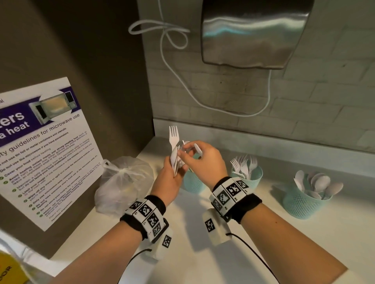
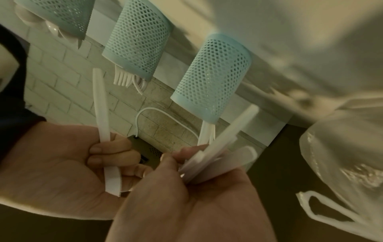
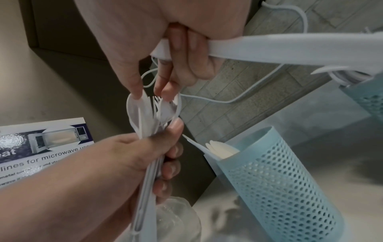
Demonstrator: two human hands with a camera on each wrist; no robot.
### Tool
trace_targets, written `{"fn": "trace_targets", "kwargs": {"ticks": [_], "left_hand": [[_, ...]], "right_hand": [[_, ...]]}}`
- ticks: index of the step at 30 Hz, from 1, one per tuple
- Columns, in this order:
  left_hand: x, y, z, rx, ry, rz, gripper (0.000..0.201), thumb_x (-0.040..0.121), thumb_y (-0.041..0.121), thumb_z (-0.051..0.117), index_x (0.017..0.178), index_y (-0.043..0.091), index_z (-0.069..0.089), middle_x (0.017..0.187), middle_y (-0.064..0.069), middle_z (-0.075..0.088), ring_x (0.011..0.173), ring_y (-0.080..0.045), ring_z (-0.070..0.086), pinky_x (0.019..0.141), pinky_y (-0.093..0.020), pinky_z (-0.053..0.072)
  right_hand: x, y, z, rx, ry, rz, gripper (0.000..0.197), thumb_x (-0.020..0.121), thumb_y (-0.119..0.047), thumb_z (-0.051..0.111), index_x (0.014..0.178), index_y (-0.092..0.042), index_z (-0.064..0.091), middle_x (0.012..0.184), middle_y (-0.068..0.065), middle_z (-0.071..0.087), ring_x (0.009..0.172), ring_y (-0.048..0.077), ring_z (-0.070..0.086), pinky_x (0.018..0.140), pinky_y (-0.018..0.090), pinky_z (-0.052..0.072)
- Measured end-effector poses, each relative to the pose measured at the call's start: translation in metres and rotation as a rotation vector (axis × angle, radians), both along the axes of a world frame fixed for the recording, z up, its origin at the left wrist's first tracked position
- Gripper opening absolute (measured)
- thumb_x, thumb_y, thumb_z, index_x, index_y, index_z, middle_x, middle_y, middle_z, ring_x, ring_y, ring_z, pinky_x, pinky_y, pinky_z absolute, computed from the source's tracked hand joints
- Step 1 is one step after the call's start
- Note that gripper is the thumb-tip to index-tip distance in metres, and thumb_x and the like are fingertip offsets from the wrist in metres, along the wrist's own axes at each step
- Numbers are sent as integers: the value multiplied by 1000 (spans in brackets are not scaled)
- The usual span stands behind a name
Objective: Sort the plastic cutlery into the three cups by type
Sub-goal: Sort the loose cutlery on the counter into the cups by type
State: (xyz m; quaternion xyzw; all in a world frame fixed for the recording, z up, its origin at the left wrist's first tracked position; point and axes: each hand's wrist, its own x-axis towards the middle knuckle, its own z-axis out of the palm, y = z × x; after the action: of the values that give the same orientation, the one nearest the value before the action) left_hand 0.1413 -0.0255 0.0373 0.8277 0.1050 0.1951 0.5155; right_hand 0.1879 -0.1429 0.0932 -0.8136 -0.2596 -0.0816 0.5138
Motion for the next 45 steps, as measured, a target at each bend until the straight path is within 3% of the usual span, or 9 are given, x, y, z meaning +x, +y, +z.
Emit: {"fn": "trace_targets", "kwargs": {"ticks": [9, 13, 19, 22, 25, 29, 35, 41, 45], "left_hand": [[-3, 1, 2, -29, 20, -4, 35, 95, 32, 53, 125, 21, 40, 114, -4, 61, 104, -20, 60, 90, -40, 51], [-7, 2, 7, -125, -27, -60, 30, 93, 37, 53, 118, 26, 41, 104, 6, 59, 93, -8, 57, 77, -21, 45], [-7, 5, 6, -274, -59, -107, 56, 81, 58, 43, 118, 17, 47, 72, 8, 46, 62, -8, 41, 55, -15, 38], [-6, 3, 7, -319, -60, -124, 43, 91, 49, 42, 122, 19, 46, 74, 6, 48, 63, -9, 43, 54, -11, 39], [-5, 5, 7, -293, -58, -88, 32, 97, 40, 43, 126, 27, 43, 100, 13, 60, 89, 1, 56, 69, -7, 41], [-4, 10, 5, -302, -89, 22, 38, 98, 36, 42, 127, 12, 45, 72, 5, 48, 63, -9, 44, 55, -10, 41], [-7, 12, 3, -345, -113, 57, 30, 100, 31, 40, 125, 14, 45, 71, 6, 43, 61, -10, 40, 52, -9, 40], [-13, 10, 4, -337, -67, 12, 22, 101, 27, 38, 111, 10, 46, 72, -4, 44, 61, -10, 43, 52, -7, 40], [-17, 7, 6, -331, -31, -9, 33, 100, 33, 39, 122, 9, 45, 68, 2, 40, 59, -9, 38, 56, -15, 38]], "right_hand": [[2, 5, 0, 59, 70, 103, 20, 81, -26, 68, 95, -39, 64, 84, -11, 64, 76, 11, 63, 72, 33, 55], [4, 2, 4, 125, 114, 166, 14, 81, -23, 73, 90, -29, 64, 81, -10, 63, 79, 10, 64, 79, 34, 55], [11, -2, 18, 137, 201, 222, 9, 84, -18, 66, 87, -25, 61, 88, -8, 66, 90, 13, 64, 86, 32, 50], [16, -6, 24, 193, 195, 146, 13, 84, -12, 63, 82, -25, 65, 84, -8, 66, 82, 10, 64, 77, 20, 50], [22, -9, 33, 252, 198, 42, 9, 86, -9, 61, 88, -16, 67, 80, -10, 62, 73, 1, 57, 65, 9, 44], [31, -15, 48, 318, 103, -95, 9, 92, -13, 51, 94, -18, 58, 79, -11, 56, 69, 1, 52, 60, 11, 42], [39, -7, 33, -50, -99, -181, 17, 92, -25, 51, 107, -23, 57, 111, 2, 58, 85, 21, 59, 79, 39, 51], [43, 1, 25, 31, 6, -70, 32, 102, -25, 36, 118, -12, 60, 117, 8, 43, 94, 18, 50, 99, 31, 38], [42, 2, 24, 26, -161, -110, 34, 102, -32, 31, 112, -21, 62, 109, 5, 47, 102, 17, 43, 90, 27, 31]]}}
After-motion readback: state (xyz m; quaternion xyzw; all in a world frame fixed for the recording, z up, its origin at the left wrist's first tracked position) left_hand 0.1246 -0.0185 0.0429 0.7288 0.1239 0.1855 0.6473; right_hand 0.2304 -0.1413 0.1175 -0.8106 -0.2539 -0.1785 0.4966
